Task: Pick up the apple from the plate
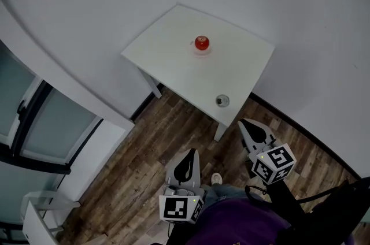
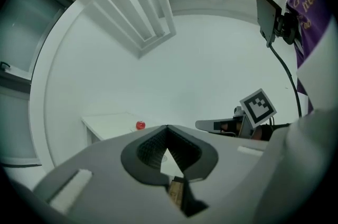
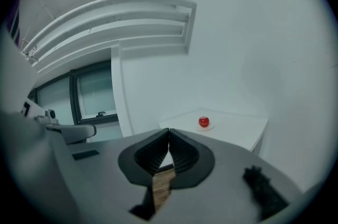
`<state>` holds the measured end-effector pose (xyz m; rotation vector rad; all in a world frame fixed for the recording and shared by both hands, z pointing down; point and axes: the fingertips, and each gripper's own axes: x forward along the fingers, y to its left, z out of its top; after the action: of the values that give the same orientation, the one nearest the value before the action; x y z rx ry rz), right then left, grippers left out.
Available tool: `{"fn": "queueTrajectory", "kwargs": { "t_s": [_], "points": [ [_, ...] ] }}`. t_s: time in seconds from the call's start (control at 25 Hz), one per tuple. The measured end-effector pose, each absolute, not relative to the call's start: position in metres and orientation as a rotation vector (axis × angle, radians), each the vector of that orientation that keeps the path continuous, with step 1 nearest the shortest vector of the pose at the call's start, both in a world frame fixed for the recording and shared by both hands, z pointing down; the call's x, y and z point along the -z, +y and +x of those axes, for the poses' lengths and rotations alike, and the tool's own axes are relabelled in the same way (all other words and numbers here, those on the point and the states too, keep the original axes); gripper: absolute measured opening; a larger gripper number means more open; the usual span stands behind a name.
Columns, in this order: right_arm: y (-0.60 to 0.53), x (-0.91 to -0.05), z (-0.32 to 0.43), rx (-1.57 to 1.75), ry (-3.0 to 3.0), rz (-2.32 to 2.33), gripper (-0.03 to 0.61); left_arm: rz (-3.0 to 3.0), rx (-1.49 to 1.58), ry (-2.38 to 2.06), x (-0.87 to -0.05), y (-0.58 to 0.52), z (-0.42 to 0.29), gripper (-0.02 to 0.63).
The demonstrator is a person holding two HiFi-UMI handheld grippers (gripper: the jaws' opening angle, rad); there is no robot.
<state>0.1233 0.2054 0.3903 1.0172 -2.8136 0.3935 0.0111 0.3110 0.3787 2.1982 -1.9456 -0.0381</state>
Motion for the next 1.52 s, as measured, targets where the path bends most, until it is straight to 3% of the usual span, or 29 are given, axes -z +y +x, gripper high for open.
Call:
{"fn": "queueTrajectory", "kwargs": {
  "t_s": [0.64, 1.52],
  "points": [
    [0.140, -0.395, 0.118, -0.397, -2.796, 1.070, 0.011, 2.191, 0.023, -1.944, -0.387, 0.241, -0.010, 0.006],
    [-0.019, -0.391, 0.063, -0.405, -2.715, 1.297, 0.011, 2.393, 0.001, -1.743, -0.381, 0.051, -0.079, 0.008]
  ]
}}
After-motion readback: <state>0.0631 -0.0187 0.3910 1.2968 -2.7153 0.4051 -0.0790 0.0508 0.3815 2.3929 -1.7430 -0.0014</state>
